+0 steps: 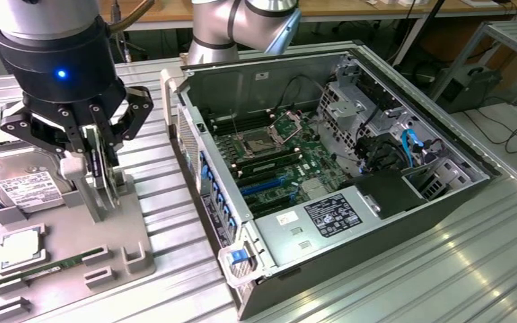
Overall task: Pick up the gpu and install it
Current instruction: 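Pick up the gpu and move the gpu toward the slot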
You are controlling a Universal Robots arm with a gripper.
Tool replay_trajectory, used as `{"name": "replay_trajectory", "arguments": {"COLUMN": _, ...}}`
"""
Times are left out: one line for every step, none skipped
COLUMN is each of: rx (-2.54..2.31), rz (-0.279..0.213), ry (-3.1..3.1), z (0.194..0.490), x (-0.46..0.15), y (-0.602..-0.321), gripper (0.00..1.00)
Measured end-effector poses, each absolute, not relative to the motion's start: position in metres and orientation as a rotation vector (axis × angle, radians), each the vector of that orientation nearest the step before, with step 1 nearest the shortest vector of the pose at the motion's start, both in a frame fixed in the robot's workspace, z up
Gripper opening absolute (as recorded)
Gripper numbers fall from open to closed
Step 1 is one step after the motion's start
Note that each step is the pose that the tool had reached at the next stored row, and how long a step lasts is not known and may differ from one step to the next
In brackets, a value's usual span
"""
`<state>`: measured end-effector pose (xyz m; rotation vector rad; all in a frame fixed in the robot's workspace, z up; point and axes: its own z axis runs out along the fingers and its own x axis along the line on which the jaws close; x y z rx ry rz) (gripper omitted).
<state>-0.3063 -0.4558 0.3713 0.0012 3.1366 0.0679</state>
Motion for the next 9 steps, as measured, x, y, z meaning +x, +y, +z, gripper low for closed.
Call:
{"name": "replay_trajectory", "arguments": {"rx": 0.001, "rz": 0.068, "ry": 3.137, "z": 0.3721, "x": -0.3063, "y": -0.4558, "gripper": 0.28}}
{"name": "replay_trajectory", "arguments": {"rx": 0.001, "rz": 0.068, "ry": 3.137, "z": 0.3731, "x": -0.3063, "y": -0.4558, "gripper": 0.28}}
{"name": "replay_trajectory", "arguments": {"rx": 0.001, "rz": 0.068, "ry": 3.137, "z": 0.3743, "x": -0.3063, "y": -0.4558, "gripper": 0.28}}
{"name": "replay_trajectory", "arguments": {"rx": 0.001, "rz": 0.068, "ry": 3.137, "z": 0.3766, "x": -0.3063, "y": -0.4558, "gripper": 0.28}}
{"name": "replay_trajectory", "arguments": {"rx": 0.001, "rz": 0.068, "ry": 3.136, "z": 0.3772, "x": -0.3063, "y": -0.4558, "gripper": 0.28}}
{"name": "replay_trajectory", "arguments": {"rx": 0.001, "rz": 0.068, "ry": 3.136, "z": 0.378, "x": -0.3063, "y": -0.4558, "gripper": 0.28}}
{"name": "replay_trajectory", "arguments": {"rx": 0.001, "rz": 0.068, "ry": 3.137, "z": 0.3788, "x": -0.3063, "y": -0.4558, "gripper": 0.28}}
{"name": "replay_trajectory", "arguments": {"rx": 0.001, "rz": 0.068, "ry": 3.137, "z": 0.3795, "x": -0.3063, "y": -0.4558, "gripper": 0.28}}
{"name": "replay_trajectory", "arguments": {"rx": 0.001, "rz": 0.068, "ry": 3.137, "z": 0.3801, "x": -0.3063, "y": -0.4558, "gripper": 0.28}}
